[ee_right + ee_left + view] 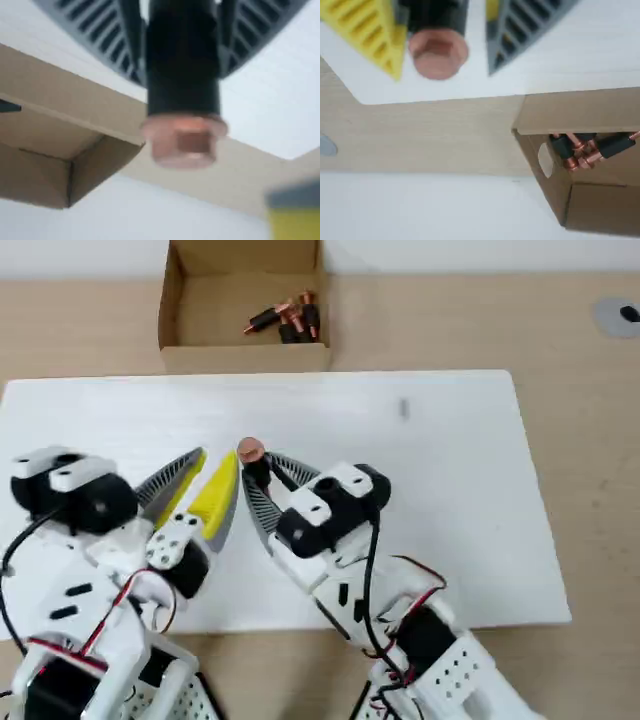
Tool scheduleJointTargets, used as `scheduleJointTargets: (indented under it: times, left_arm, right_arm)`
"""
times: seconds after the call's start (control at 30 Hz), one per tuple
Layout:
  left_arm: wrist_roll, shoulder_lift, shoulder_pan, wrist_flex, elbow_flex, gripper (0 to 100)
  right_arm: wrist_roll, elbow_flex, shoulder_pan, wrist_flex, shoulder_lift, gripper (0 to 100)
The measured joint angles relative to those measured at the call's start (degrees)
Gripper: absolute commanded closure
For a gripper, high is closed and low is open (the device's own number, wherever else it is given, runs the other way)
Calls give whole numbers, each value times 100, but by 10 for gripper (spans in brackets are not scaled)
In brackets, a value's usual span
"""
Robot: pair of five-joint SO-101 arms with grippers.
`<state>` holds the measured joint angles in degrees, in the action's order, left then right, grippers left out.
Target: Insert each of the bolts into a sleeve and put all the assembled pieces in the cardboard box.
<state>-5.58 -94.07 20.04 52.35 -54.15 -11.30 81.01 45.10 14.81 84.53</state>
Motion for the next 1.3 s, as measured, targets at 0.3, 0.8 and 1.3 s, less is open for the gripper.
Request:
scheduleJointTargets:
  times: [0.3, 0.8, 1.3]
  left_arm:
    - [0, 0, -747, 308, 193, 876]
    - [0, -9, -2523, 1363, 826, 876]
    - [237, -9, -2708, 2576, 809, 876]
  right_arm:
    - [-273, -308, -510, -633, -18, 988]
    - [-325, -2057, -1011, -3059, -3270, 988]
    - [-325, -6673, -1996, -3552, -9020, 988]
